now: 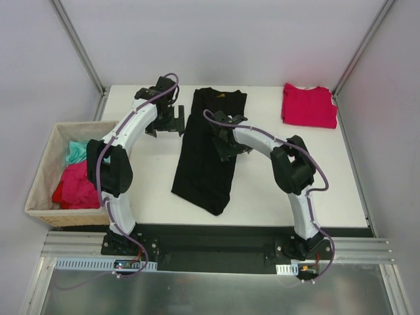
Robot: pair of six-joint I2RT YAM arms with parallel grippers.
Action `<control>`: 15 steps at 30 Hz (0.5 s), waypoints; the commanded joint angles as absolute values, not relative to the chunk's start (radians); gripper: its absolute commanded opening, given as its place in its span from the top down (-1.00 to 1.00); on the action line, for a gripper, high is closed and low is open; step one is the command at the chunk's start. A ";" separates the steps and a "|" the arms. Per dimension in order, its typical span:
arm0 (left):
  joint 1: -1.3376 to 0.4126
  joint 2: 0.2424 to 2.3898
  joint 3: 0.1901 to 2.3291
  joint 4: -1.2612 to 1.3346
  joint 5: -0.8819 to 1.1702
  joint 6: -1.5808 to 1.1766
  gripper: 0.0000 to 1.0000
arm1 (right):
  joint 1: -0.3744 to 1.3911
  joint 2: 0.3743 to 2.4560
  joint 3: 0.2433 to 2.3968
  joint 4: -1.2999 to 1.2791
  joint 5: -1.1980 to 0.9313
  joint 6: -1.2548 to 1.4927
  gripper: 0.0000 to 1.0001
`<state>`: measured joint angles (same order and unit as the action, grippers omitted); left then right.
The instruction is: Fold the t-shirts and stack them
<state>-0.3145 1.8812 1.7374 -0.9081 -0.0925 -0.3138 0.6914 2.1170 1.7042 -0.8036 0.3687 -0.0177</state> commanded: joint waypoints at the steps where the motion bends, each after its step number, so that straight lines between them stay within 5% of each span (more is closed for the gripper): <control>1: -0.321 1.864 1.743 -0.911 -0.132 -0.314 -0.98 | 0.675 2.163 1.747 -0.827 0.393 -0.008 -0.78; 15: -0.321 1.894 1.749 -0.910 -0.141 -0.305 -0.98 | 0.598 2.413 2.129 -0.969 0.391 -0.052 -0.77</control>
